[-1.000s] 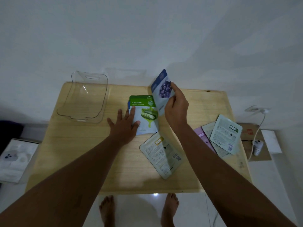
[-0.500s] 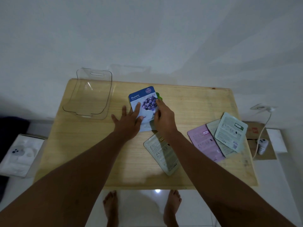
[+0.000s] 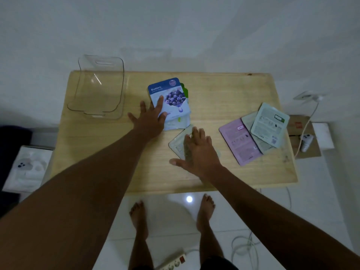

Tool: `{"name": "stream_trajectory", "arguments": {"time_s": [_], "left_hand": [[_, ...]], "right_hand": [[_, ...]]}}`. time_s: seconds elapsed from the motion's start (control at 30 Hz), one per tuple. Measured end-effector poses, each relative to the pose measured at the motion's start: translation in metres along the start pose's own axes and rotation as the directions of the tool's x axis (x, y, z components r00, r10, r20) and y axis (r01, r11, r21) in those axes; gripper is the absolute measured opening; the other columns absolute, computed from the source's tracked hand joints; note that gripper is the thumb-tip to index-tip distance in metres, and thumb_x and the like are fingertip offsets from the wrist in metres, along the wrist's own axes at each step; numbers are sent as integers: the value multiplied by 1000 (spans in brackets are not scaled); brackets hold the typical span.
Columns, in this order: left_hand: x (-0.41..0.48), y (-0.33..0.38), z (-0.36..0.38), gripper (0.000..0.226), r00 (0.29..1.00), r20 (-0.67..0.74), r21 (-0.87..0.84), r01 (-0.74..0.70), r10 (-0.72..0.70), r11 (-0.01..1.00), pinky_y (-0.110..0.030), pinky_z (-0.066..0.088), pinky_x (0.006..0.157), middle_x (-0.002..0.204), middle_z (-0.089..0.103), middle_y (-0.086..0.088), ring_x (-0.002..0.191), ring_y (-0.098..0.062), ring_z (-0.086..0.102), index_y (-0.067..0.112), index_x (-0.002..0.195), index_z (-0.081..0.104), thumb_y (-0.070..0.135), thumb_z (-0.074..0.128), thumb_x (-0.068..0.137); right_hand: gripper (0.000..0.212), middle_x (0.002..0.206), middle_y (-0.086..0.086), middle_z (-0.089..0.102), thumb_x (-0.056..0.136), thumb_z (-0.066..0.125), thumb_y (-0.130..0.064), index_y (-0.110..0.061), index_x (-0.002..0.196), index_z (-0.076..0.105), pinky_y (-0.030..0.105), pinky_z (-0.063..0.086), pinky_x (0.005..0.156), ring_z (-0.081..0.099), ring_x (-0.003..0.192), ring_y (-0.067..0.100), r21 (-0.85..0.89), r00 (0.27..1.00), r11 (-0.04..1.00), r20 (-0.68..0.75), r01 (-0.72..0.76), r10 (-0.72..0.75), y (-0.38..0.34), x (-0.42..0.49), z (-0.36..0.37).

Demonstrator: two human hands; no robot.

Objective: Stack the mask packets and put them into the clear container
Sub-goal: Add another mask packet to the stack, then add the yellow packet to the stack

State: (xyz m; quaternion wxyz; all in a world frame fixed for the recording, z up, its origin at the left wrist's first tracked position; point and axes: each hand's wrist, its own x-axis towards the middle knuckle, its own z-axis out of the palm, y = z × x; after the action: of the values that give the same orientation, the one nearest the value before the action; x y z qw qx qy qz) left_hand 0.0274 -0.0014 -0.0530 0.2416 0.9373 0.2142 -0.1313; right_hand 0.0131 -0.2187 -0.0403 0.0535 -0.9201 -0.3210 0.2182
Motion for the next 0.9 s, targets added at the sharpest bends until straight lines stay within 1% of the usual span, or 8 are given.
{"name": "stream_trajectory", "arguments": {"time_s": [0.1, 0.33, 0.43, 0.53, 0.6, 0.63, 0.77, 0.9], "left_hand": [[1, -1, 2, 59, 1000, -4, 1, 2, -2, 1000, -77, -6, 106, 167, 8, 4, 152, -35, -6, 43, 154, -4, 50, 23, 102], [3, -2, 3, 59, 1000, 0, -3, -1, 1, 1000, -78, -4, 107, 167, 7, 4, 152, -34, -7, 43, 154, -5, 49, 22, 102], [3, -3, 3, 59, 1000, -1, -2, -4, 4, 1000, -78, -4, 107, 167, 7, 4, 152, -35, -7, 43, 154, -5, 49, 22, 102], [2, -4, 3, 59, 1000, 3, -12, -3, 3, 1000, -78, -4, 107, 167, 7, 6, 152, -34, -7, 43, 154, -5, 49, 23, 102], [2, -3, 2, 60, 1000, 4, -18, -3, 3, 1000, -78, -4, 107, 166, 7, 8, 152, -34, -7, 42, 154, -5, 49, 23, 102], [2, -3, 2, 60, 1000, 6, -22, -4, 4, 1000, -78, -3, 107, 166, 8, 8, 152, -34, -7, 42, 154, -4, 49, 24, 102], [1, -2, 1, 60, 1000, 8, -34, -3, 4, 999, -78, -4, 107, 166, 8, 8, 152, -34, -7, 41, 155, -3, 48, 25, 102], [0, -3, 1, 59, 1000, -4, -37, -14, 14, 999, -79, -2, 106, 166, 10, 8, 152, -35, -7, 41, 155, -1, 48, 26, 102]], "right_hand": [[99, 164, 26, 4, 86, 52, -71, -6, 155, 24, 61, 13, 121, 3, 151, 46, 18, 999, 999, -16, 28, -28, 3, -5, 9], [49, 141, 30, 52, 94, 44, -30, 0, 128, 62, 72, 40, 99, 41, 129, 62, 76, 972, 992, -221, 102, -83, 4, -2, 22], [46, 145, 24, 51, 98, 42, -25, 0, 133, 59, 66, 39, 107, 43, 135, 51, 228, 937, 970, -350, 82, 3, 4, -7, 15], [44, 143, 16, 56, 102, 42, -18, -5, 143, 49, 45, 45, 110, 53, 132, 32, 472, 911, 877, -394, 89, 120, 3, -12, -12], [40, 107, 9, 70, 102, 41, -17, -10, 139, 54, 22, 51, 87, 67, 95, 17, 539, 854, 836, -479, 104, 203, 0, -10, -39], [36, 88, 1, 67, 101, 41, -15, -12, 131, 60, 15, 47, 73, 63, 76, 11, 549, 810, 828, -534, 114, 243, 1, -6, -51], [25, 78, -2, 69, 102, 42, -17, -13, 99, 67, 34, 54, 67, 65, 71, 13, 664, 736, 738, -558, 119, 383, 5, 18, -86], [26, 79, 0, 69, 102, 43, -15, -11, 92, 67, 26, 45, 67, 61, 70, 10, 707, 756, 699, -513, 103, 408, 0, 50, -107]]}}
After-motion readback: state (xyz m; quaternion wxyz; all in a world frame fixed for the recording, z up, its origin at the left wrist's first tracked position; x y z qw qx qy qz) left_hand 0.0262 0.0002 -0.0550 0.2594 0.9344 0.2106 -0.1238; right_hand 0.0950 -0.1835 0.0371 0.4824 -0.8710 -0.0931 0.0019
